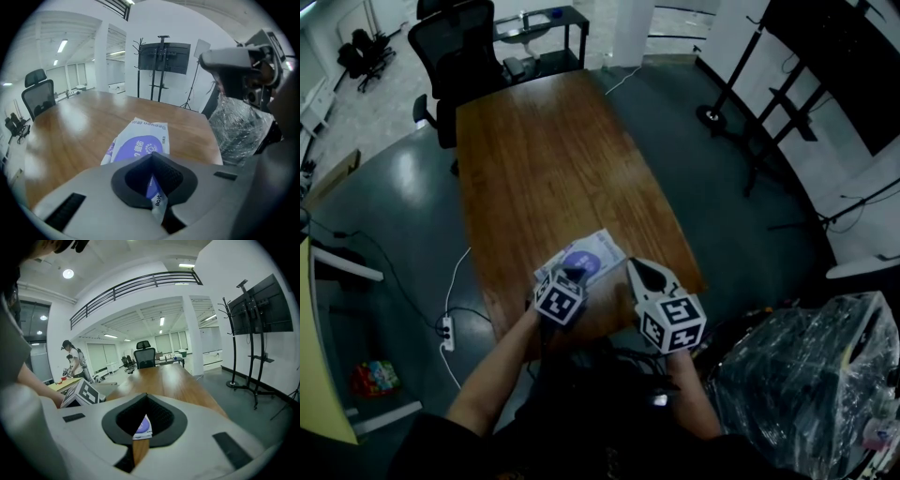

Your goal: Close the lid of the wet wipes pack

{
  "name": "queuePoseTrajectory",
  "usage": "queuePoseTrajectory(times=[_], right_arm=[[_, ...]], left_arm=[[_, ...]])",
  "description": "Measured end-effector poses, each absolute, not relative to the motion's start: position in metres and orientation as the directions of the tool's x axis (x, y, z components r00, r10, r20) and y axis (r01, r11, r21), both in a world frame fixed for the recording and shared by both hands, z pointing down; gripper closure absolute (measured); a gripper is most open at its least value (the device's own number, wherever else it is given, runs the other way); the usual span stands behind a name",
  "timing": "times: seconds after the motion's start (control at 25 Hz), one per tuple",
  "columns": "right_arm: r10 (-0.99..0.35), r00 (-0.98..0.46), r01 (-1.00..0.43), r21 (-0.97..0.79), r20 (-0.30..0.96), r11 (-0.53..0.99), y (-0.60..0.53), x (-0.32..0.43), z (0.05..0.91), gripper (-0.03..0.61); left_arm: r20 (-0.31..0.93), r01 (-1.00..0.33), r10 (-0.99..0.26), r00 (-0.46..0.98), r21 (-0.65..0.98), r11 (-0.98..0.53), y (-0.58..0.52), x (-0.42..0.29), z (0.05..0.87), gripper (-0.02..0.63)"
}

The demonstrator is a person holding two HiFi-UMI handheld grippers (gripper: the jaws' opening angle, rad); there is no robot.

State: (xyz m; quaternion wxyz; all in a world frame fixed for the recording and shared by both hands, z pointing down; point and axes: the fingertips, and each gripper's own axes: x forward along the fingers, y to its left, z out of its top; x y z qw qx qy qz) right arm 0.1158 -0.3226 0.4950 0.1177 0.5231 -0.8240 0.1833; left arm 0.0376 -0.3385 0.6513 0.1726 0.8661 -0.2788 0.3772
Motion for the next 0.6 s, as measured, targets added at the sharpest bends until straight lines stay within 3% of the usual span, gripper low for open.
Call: queuePoseTrajectory(times=[0.28,0.6], right_arm=[[-0.796,-0.485,-0.874,-0.179,0.362,0.451,-0.329,0.103,0.489,0.568],[-0.748,-0.593,-0.804,-0.182,0.298,0.566,-0.33,0.094,0.47,0.568]], left_arm=[[0.721,-0.679,-0.447,0.53,0.045,-0.733,-0.343,0.03,0.638,0.607],[0.507,-0.788,-0.656,0.559,0.08,-0.61,-0.346,0.025,0.549,0.607]])
